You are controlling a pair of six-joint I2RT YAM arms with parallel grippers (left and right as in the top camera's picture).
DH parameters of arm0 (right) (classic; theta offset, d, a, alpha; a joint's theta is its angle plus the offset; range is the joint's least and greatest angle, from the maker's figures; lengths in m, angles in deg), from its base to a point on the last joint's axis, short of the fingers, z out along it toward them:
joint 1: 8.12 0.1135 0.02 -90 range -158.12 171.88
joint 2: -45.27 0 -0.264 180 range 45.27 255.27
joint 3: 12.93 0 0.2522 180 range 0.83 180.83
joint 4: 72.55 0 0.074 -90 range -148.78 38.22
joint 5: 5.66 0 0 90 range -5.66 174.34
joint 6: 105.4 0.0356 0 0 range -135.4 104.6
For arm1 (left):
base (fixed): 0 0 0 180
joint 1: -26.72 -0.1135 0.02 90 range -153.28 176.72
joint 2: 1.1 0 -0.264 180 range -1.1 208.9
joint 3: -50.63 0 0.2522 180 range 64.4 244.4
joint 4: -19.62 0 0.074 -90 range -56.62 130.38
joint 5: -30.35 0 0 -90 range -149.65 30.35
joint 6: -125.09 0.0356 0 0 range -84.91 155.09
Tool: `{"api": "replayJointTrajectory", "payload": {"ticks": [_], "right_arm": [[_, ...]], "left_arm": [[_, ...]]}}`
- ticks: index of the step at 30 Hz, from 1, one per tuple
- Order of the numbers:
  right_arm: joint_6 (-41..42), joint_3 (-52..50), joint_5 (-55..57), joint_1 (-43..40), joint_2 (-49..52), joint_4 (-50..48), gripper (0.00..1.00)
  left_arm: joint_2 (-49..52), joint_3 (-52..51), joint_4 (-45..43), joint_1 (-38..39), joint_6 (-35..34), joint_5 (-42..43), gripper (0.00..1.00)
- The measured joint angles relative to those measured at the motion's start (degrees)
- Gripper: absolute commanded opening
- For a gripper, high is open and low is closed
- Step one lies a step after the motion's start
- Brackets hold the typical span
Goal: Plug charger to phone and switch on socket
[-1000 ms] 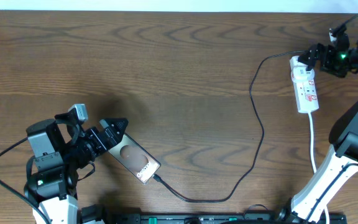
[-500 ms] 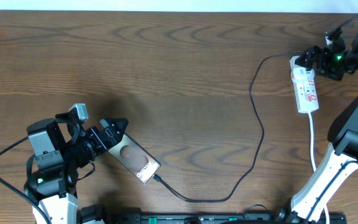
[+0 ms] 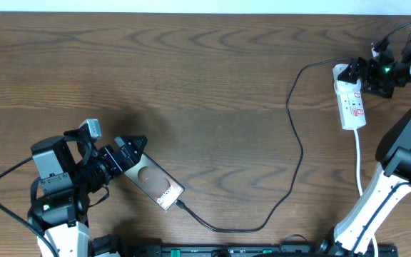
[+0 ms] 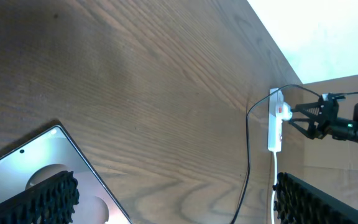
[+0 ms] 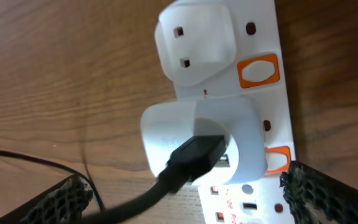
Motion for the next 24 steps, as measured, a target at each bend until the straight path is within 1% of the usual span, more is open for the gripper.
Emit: {"api": "replayJointTrajectory", "payload": {"ticks": [24], "right_arm": [[0.24, -0.94, 1.03, 1.51, 1.11, 0.39, 0.99]], "left_arm": [[0.00, 0.00, 0.50, 0.00, 0.22, -0.02, 0.99]]}}
